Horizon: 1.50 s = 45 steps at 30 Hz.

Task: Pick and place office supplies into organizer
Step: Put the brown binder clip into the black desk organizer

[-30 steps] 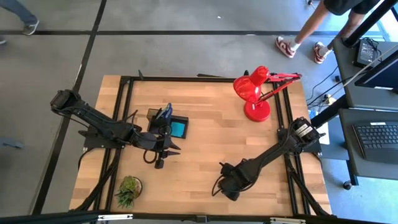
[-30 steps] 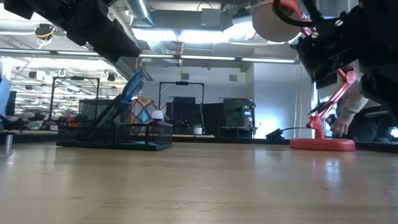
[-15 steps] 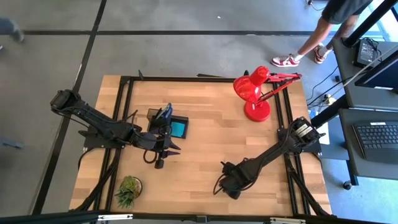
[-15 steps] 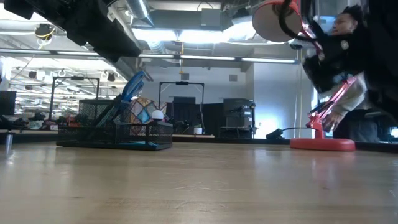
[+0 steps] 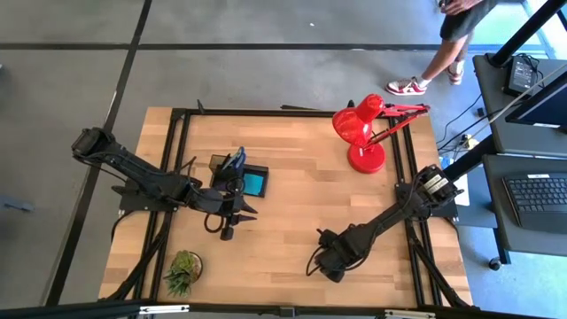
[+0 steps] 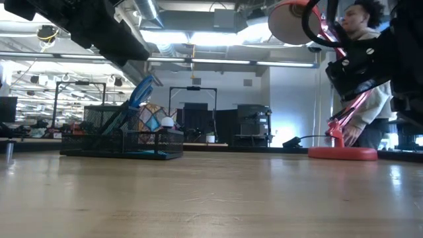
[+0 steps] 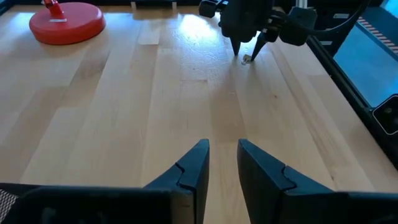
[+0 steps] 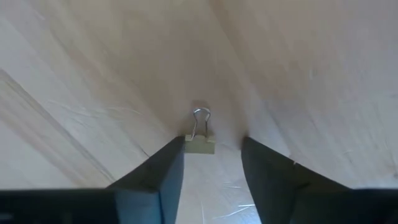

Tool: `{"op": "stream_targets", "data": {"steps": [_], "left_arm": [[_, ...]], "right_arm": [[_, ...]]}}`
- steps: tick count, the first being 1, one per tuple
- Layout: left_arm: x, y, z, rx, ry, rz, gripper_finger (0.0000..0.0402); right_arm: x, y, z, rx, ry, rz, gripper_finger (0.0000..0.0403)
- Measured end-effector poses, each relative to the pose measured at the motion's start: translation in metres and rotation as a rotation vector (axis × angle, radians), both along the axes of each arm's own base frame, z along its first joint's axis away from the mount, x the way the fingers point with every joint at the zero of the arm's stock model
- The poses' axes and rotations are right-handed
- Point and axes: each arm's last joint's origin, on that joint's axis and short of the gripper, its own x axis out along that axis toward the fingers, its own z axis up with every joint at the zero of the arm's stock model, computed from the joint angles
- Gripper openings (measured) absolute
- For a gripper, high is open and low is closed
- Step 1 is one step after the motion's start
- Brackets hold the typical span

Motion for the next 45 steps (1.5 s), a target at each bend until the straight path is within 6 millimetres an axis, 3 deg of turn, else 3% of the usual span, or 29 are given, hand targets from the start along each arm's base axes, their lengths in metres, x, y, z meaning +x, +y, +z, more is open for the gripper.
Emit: {"op": "stream_targets", "data": {"steps": [9,33,45], "left_arm": [[0.0000,0.0000,0.0000,0.002,0.000,-0.001,0.0079],[0.0000,0.0000,0.0000,0.002,0.000,-0.001,0.0075],[0.0000,0.0000,0.0000,0.002,0.000,-0.001,0.0075]], "right_arm": [[0.0000,-0.0006,-0.0006,-0.020,-0.010,0.005,0.0132],[0.0003,-0.0009,-0.0009,-0.027,-0.018,0.028,0.0129],[0.0005,-0.0011,-0.0009,-0.030,-0.022,0.028,0.0061]]}}
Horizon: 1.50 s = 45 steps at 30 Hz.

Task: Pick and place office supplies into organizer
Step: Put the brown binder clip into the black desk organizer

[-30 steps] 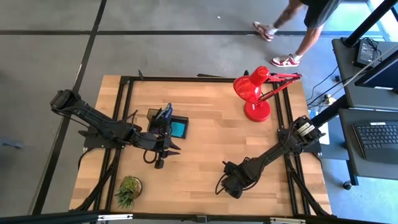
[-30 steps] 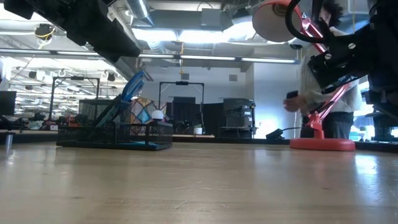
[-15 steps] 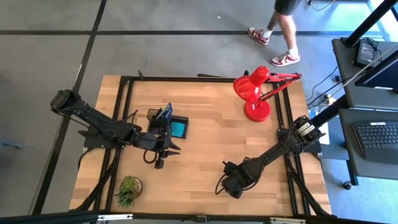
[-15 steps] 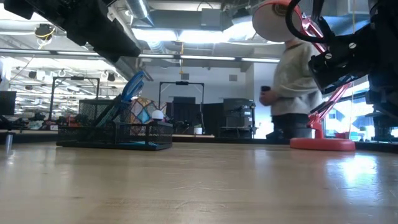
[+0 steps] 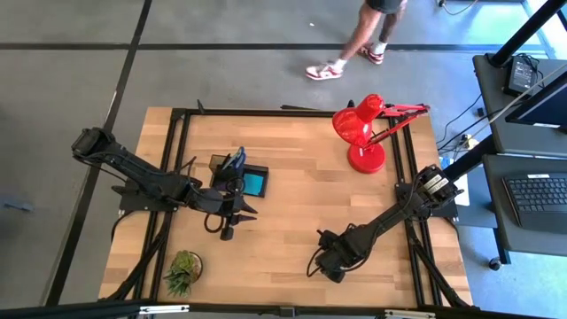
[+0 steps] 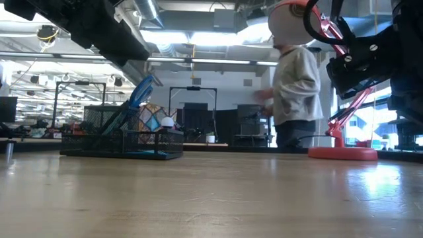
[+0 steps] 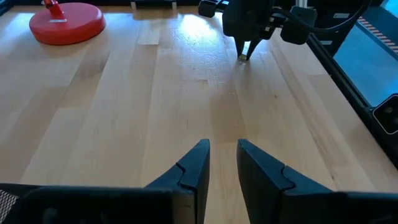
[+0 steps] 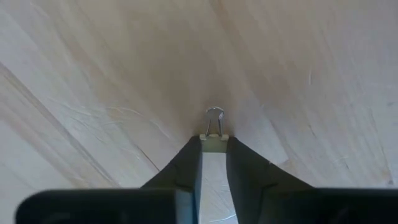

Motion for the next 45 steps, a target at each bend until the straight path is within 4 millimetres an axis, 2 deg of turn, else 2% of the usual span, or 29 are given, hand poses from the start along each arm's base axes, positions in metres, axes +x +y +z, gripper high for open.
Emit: {"op": "stream_targets", "data": {"steps": [8,13,20,24,28,32,37,41,45], "left_arm": [[0.000,0.000,0.000,0.010,-0.001,-0.006,0.0075],[0.000,-0.002,0.000,0.180,-0.021,-0.120,0.0075],[0.003,-0.011,0.006,0.354,-0.144,-0.348,0.0089],[0.012,-0.023,-0.008,0.531,-0.178,-0.507,0.0095],[0.028,-0.036,-0.022,0.782,-0.313,-0.614,0.0098],[0.041,-0.043,-0.032,0.931,-0.430,-0.590,0.0108],[0.050,-0.044,-0.045,1.082,-0.423,-0.598,0.0125],[0.056,-0.047,-0.042,1.134,-0.421,-0.578,0.0132],[0.062,-0.049,-0.034,1.106,-0.445,-0.555,0.0130]], "right_arm": [[0.000,0.000,0.000,-0.004,-0.002,0.000,0.0061],[0.007,0.002,0.009,-0.007,-0.011,0.065,0.0057],[0.036,0.001,0.035,-0.002,-0.149,0.154,0.0055],[0.053,-0.002,0.055,0.013,-0.231,0.222,0.0055],[0.074,-0.007,0.075,0.031,-0.350,0.289,0.0059],[0.091,-0.012,0.097,0.072,-0.478,0.355,0.0058],[0.103,-0.016,0.116,0.114,-0.563,0.397,0.0059],[0.106,-0.022,0.118,0.111,-0.568,0.382,0.0058],[0.109,-0.028,0.118,0.108,-0.570,0.366,0.0059]]}}
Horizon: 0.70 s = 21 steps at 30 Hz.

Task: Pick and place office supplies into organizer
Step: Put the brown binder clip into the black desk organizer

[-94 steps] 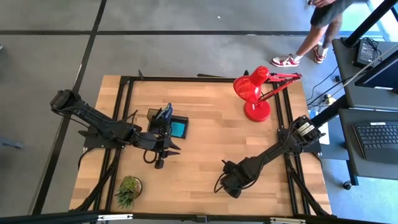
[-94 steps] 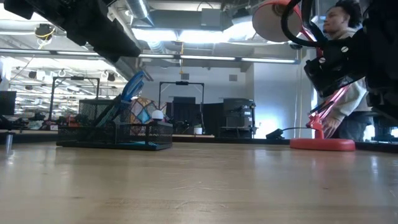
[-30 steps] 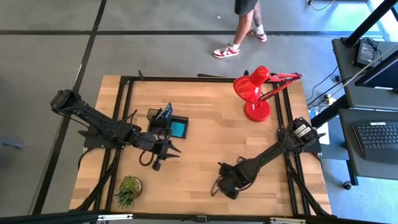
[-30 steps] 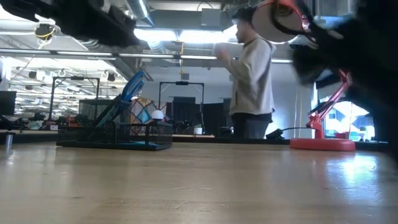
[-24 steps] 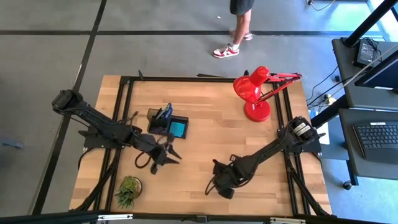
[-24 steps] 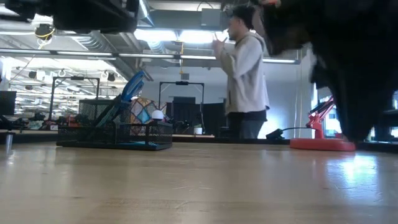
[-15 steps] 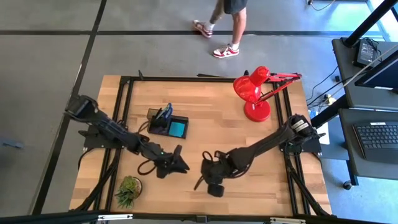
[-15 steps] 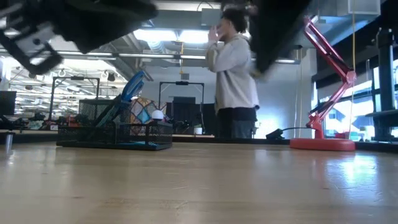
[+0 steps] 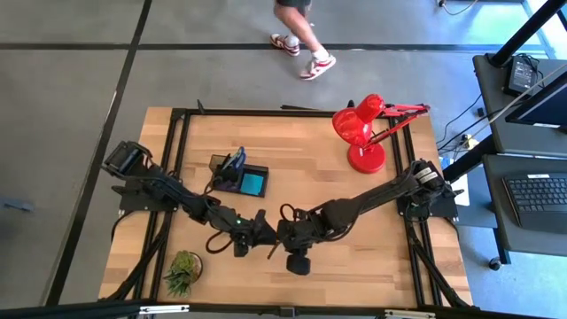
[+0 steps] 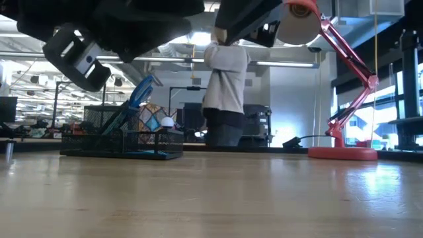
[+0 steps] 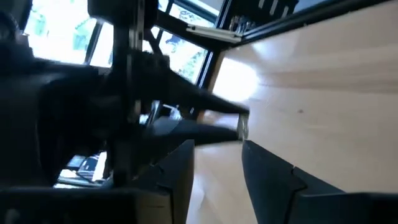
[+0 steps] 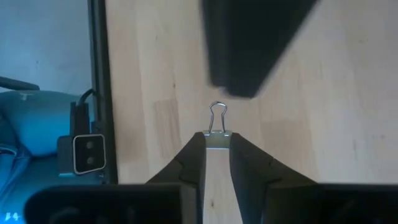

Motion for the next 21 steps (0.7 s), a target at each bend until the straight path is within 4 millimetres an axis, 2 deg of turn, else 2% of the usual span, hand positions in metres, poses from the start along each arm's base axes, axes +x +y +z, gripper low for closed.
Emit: {"op": "stream_targets", "data": {"steps": [6,21], "left_arm": [[0.0005,-0.0020,0.0009,-0.024,0.012,-0.047,0.0128],[0.0002,-0.0016,-0.0010,-0.049,0.039,-0.036,0.0127]], "right_arm": [[0.0024,-0.0060,0.0000,-0.004,-0.001,-0.009,0.0059],[0.0073,-0.0045,0.0038,-0.011,-0.077,0.044,0.0060]]}}
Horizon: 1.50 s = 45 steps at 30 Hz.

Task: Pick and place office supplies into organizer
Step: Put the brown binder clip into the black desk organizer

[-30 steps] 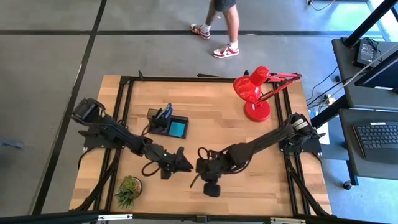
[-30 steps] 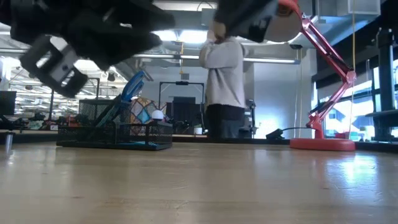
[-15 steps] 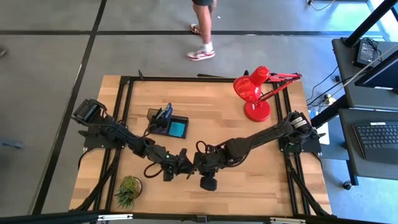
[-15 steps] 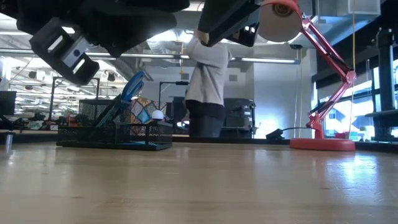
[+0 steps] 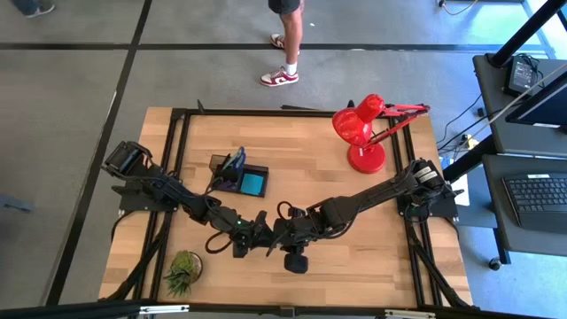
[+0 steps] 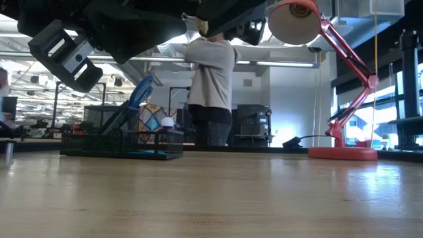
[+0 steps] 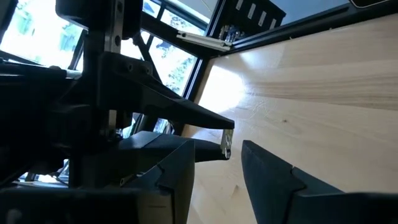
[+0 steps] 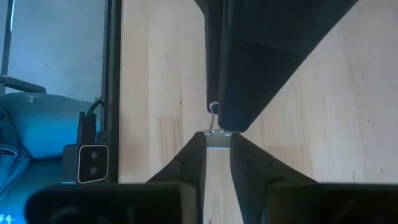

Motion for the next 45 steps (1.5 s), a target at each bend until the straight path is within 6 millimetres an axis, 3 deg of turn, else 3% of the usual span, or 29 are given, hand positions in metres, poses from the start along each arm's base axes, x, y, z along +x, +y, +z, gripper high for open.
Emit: {"op": "stream_targets", "data": {"steps": [5,19,33,38,45], "left_arm": [[0.0000,0.0000,0.0001,0.000,-0.001,0.000,0.0113],[-0.0005,-0.0012,-0.0002,-0.117,0.041,-0.018,0.0016],[-0.0005,-0.0013,-0.0002,-0.141,0.050,-0.016,0.0003],[-0.0005,-0.0012,-0.0002,-0.167,0.057,-0.007,0.0003],[-0.0005,-0.0010,0.0002,-0.274,0.089,0.029,0.0002]], "right_arm": [[0.0006,0.0002,0.0004,0.001,-0.008,0.002,0.0060],[0.0016,-0.0009,0.0008,0.001,-0.016,0.004,0.0060],[0.0015,-0.0013,0.0013,0.002,-0.016,0.004,0.0064],[0.0006,-0.0018,0.0005,-0.001,-0.003,0.002,0.0095],[-0.0051,-0.0038,-0.0034,-0.044,0.058,0.060,0.0187]]}}
